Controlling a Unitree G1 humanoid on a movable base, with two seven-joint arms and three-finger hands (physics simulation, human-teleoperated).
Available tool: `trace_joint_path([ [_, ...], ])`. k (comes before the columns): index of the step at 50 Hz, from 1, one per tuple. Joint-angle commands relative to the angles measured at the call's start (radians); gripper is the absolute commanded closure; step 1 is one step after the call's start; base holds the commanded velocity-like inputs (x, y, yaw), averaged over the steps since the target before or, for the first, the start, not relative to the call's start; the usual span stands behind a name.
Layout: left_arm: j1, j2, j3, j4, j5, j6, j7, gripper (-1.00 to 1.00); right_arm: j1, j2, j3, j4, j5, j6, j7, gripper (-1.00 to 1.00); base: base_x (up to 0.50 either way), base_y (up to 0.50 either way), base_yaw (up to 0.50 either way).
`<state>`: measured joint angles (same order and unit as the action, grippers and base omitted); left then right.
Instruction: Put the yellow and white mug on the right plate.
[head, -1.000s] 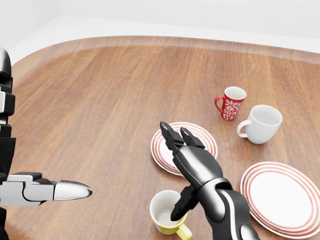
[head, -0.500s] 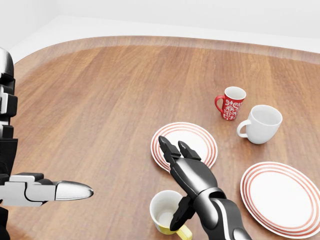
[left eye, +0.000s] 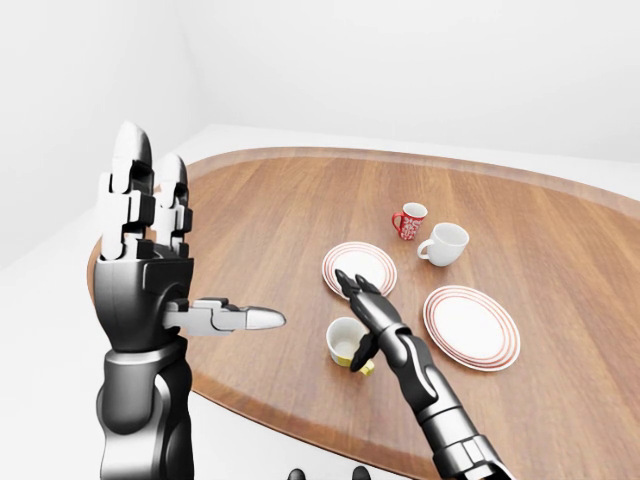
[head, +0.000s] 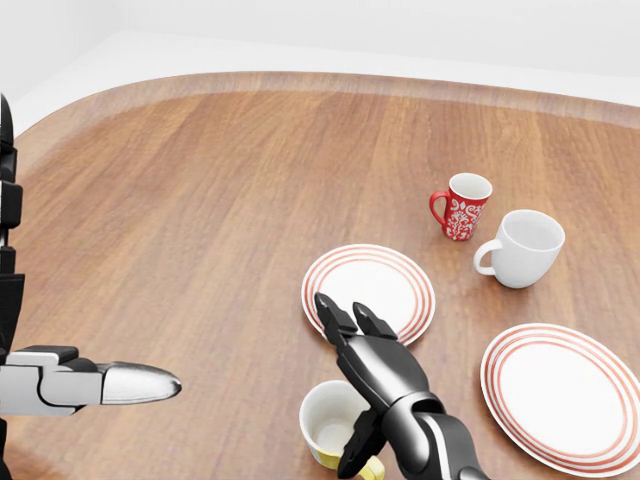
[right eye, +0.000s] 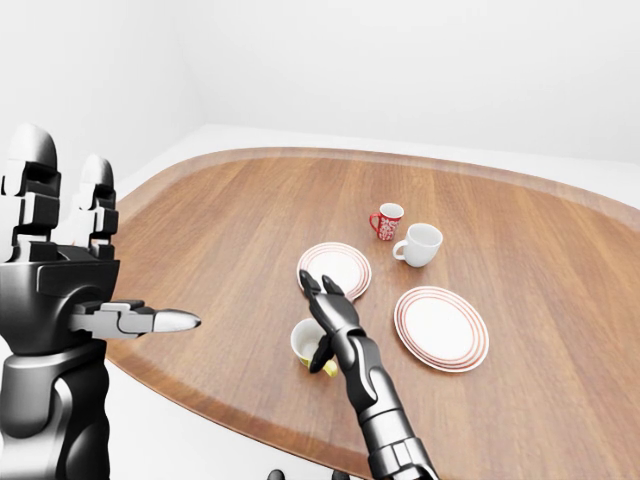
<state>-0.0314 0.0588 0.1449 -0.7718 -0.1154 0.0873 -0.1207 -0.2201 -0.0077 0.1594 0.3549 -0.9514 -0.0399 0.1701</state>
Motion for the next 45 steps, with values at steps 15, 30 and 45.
trace_joint_path([
  [15, 0.002, -0.002, -0.009, -0.003, 0.003, 0.000, -0.001, -1.00, -0.027, -0.003, -0.006, 0.129, 0.025, -0.034, -0.048, -1.00, 0.00, 0.00, 0.00],
  [30, 0.008, -0.003, -0.012, -0.007, 0.007, 0.000, -0.002, -1.00, -0.028, -0.007, -0.009, 0.189, 0.041, -0.047, -0.074, -1.00, 0.00, 0.00, 0.00],
  [45, 0.010, -0.006, -0.017, -0.011, 0.013, 0.000, -0.005, -1.00, -0.037, -0.007, -0.008, 0.246, 0.047, -0.047, -0.095, -1.00, 0.00, 0.00, 0.00],
])
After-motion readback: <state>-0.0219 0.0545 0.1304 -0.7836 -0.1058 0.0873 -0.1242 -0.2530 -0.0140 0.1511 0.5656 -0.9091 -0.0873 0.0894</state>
